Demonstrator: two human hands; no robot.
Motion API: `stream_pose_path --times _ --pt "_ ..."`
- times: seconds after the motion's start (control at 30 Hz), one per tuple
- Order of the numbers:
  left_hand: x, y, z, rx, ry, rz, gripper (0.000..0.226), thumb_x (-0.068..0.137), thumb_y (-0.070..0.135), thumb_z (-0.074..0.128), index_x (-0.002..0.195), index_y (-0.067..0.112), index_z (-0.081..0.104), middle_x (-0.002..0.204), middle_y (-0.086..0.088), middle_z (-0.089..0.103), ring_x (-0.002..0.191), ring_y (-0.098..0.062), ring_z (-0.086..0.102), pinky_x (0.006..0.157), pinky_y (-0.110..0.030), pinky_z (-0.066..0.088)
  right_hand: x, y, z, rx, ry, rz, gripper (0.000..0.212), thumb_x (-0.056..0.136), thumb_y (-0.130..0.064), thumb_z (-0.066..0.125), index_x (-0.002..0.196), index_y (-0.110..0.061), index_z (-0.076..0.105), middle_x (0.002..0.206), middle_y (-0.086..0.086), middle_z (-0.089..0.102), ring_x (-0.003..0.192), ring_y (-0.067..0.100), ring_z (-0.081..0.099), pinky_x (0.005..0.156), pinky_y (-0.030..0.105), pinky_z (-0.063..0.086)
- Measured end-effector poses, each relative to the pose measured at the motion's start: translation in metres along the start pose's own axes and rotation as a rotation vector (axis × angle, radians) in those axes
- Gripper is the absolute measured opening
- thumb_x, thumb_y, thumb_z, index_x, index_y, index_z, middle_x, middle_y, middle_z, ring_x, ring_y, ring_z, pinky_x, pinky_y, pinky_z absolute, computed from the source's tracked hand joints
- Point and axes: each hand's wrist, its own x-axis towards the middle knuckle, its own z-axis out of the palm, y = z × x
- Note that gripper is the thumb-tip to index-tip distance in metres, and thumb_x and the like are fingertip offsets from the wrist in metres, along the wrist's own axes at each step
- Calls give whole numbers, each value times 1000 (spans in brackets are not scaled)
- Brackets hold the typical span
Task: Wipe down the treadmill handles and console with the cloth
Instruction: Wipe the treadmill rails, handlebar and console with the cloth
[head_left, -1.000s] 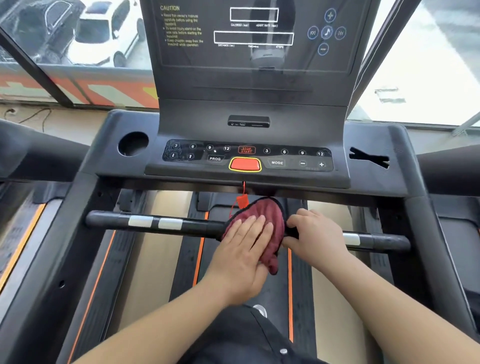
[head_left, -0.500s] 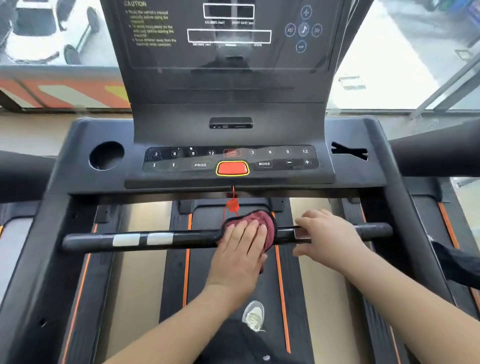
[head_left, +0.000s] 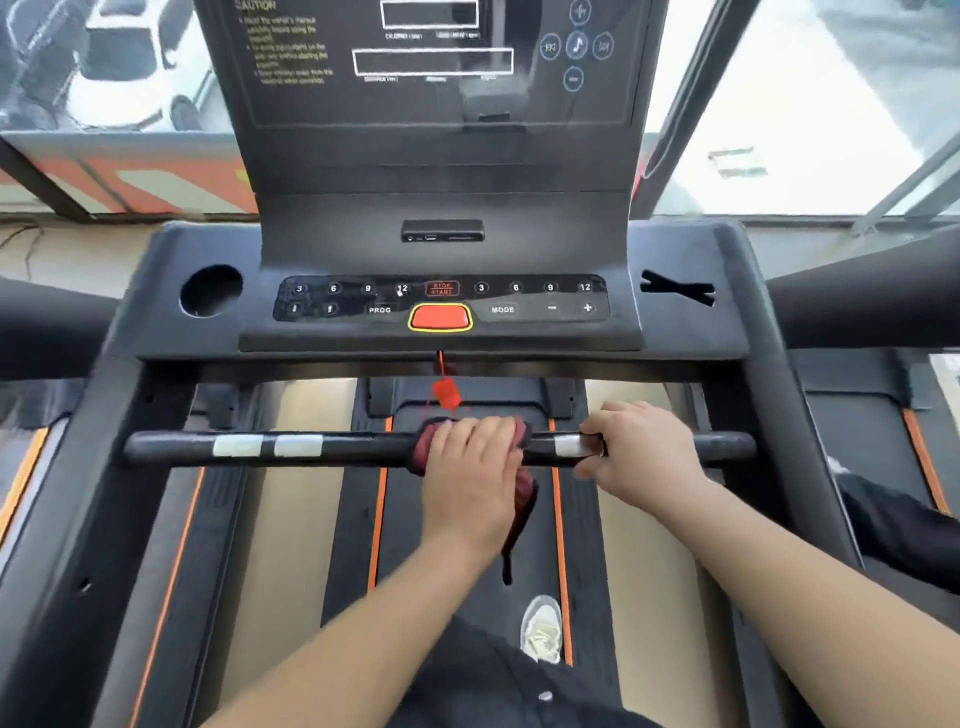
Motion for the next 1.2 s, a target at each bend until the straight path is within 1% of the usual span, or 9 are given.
stream_pose_path --times 0.1,0.33,0.4,0.53,0.67,0.8,0.93,1.1,1.2 --pt "-21 -6 13 36 93 42 46 104 33 39 142 16 59 140 1 61 130 -29 52 117 -49 30 1 5 3 16 29 -31 33 76 -58 73 95 -32 67 98 -10 60 101 15 56 68 29 32" --pt "53 35 -19 146 -182 -266 39 109 35 27 107 21 64 109 -5 72 103 -35 64 82 -41 35 1 4 9 -17 44 -68 33 81 -58 70 99 -31 64 100 -9 58 105 18 55 70 30 34" --pt "45 38 -10 113 -65 -291 40 109 35 28 99 21 64 97 -4 73 96 -33 65 80 -41 33 4 6 8 9 36 -66 33 80 -59 72 97 -31 64 99 -10 58 104 17 55 70 30 35" --pt "-20 37 13 -236 225 -167 45 108 35 33 127 13 67 127 0 70 123 -20 58 114 -34 36 3 8 10 -14 57 -83 32 79 -58 71 88 -29 60 95 -10 56 101 17 54 67 30 31" --pt "-82 24 7 -408 236 -408 37 109 41 30 113 25 63 90 15 71 84 -8 65 71 -28 46 5 12 12 6 71 -94 30 77 -55 71 81 -29 58 89 -11 56 96 15 53 63 28 33" --pt "-87 2 3 -567 307 -662 34 110 36 34 90 24 60 75 11 66 73 -4 60 70 -37 46 6 11 10 17 69 -101 33 76 -56 73 76 -28 56 84 -11 55 91 14 52 57 25 28" --pt "-59 19 -28 -627 460 -721 35 110 26 37 79 26 55 68 11 62 72 5 58 63 -18 35 6 10 6 26 43 -92 35 76 -57 74 75 -28 55 86 -11 56 93 16 53 59 27 31" --pt "-46 49 -68 -572 637 -380 35 109 35 34 130 23 59 91 17 71 85 0 66 79 -10 44 5 8 2 13 15 -73 31 78 -58 74 85 -30 61 91 -11 57 98 15 53 65 28 35" --pt "-26 55 -40 -314 319 -159 52 109 43 27 150 18 46 146 -4 58 136 -26 53 118 -40 35 3 10 4 5 28 -76 33 78 -60 72 82 -29 59 90 -10 56 99 16 54 63 29 33"
